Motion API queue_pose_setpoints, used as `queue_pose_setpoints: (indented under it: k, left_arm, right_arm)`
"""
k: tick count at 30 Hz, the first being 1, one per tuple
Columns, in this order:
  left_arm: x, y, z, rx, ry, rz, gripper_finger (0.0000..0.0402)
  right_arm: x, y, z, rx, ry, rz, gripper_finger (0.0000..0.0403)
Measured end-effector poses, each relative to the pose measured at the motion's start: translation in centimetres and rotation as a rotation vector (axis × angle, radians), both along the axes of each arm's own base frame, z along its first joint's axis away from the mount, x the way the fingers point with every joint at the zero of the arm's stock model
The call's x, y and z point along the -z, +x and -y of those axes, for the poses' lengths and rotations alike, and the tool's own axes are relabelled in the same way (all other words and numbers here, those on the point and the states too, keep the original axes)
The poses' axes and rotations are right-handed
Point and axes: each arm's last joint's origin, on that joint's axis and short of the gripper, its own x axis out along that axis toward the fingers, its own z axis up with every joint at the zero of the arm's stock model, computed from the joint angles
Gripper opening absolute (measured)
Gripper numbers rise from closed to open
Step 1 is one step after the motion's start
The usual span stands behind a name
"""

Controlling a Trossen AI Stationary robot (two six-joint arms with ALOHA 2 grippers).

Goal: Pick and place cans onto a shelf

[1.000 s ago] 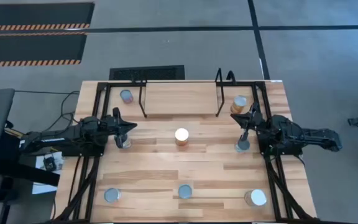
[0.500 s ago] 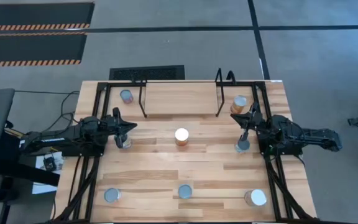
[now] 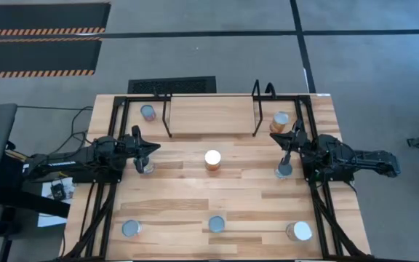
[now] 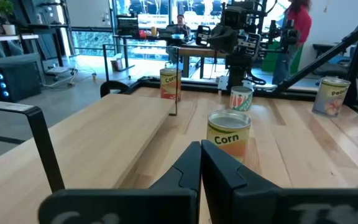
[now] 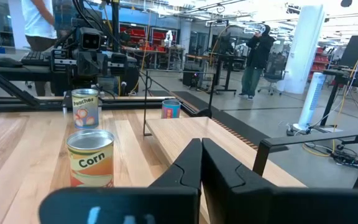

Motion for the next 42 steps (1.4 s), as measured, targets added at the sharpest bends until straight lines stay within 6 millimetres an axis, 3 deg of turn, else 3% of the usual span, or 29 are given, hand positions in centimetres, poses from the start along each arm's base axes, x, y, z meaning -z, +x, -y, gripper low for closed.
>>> queue_pose_setpoints:
  k: [15, 25, 33, 37, 42]
  left_arm:
    - [0.0, 0.0, 0.0, -0.001, -0.015, 0.006, 0.0000]
    - [-1.0, 0.0, -0.1, -0.026, -0.005, 0.107, 0.0000]
    - [-0.9, 0.0, 0.1, 0.049, -0.131, 0.116, 0.0000]
    - [-1.6, 0.1, 0.4, 0.142, -0.140, 0.144, 0.0000]
    - [-4.7, 0.5, 0.6, 0.156, -0.090, 0.191, 0.0000]
  right_arm:
    - [0.0, 0.0, 0.0, 0.000, 0.000, 0.001, 0.0029]
    - [0.0, 0.0, 0.0, 0.000, 0.000, 0.000, 0.0029]
    - [0.0, 0.0, 0.0, 0.000, 0.000, 0.000, 0.0027]
    - [0.0, 0.0, 0.0, 0.000, 0.000, 0.000, 0.0029]
    - [0.0, 0.0, 0.0, 0.000, 0.000, 0.000, 0.0027]
